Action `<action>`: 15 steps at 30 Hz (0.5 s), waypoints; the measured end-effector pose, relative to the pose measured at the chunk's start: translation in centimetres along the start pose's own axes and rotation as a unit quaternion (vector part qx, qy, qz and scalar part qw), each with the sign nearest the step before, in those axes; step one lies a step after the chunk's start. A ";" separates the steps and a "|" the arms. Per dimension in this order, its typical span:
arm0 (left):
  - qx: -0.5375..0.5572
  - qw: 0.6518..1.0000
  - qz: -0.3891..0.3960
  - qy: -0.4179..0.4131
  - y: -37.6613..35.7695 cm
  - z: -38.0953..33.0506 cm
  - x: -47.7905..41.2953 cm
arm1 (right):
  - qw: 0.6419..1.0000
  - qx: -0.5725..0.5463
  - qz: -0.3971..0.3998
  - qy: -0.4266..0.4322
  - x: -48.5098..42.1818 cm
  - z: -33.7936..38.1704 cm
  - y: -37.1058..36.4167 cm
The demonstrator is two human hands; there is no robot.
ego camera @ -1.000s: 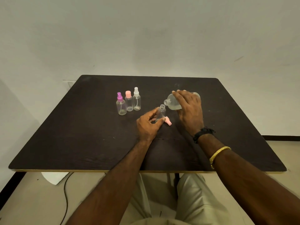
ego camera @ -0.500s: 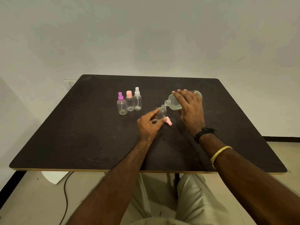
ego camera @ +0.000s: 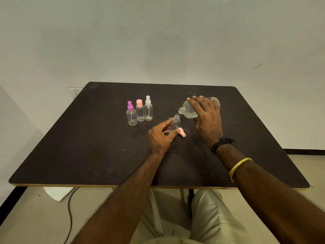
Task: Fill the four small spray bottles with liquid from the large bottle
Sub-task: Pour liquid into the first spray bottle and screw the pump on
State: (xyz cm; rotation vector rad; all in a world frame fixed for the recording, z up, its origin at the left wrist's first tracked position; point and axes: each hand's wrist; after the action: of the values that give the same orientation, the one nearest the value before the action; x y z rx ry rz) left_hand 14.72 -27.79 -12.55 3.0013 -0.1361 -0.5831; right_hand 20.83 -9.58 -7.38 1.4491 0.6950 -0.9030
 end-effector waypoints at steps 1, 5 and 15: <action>-0.002 1.000 -0.002 0.001 0.0 0.0 0.0 | 1.000 0.001 0.000 0.000 0.0 0.0 0.0; 0.003 1.000 -0.005 -0.002 -0.1 0.1 0.0 | 1.000 0.001 -0.006 0.000 -0.3 -0.1 0.2; -0.001 1.000 0.001 -0.001 -0.1 0.2 0.0 | 1.000 0.000 -0.016 0.000 -0.5 0.2 0.5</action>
State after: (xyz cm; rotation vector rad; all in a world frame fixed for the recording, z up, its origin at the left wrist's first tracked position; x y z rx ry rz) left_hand 14.65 -27.72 -12.72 2.9974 -0.1393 -0.5843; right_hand 20.96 -9.76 -6.63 1.4421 0.7195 -0.9274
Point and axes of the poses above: each hand's wrist, its own x-axis away from the middle knuckle, its own y-axis out of the back of the hand, z = x × y, and after that the axes turned 12 degrees about -z, right-handed
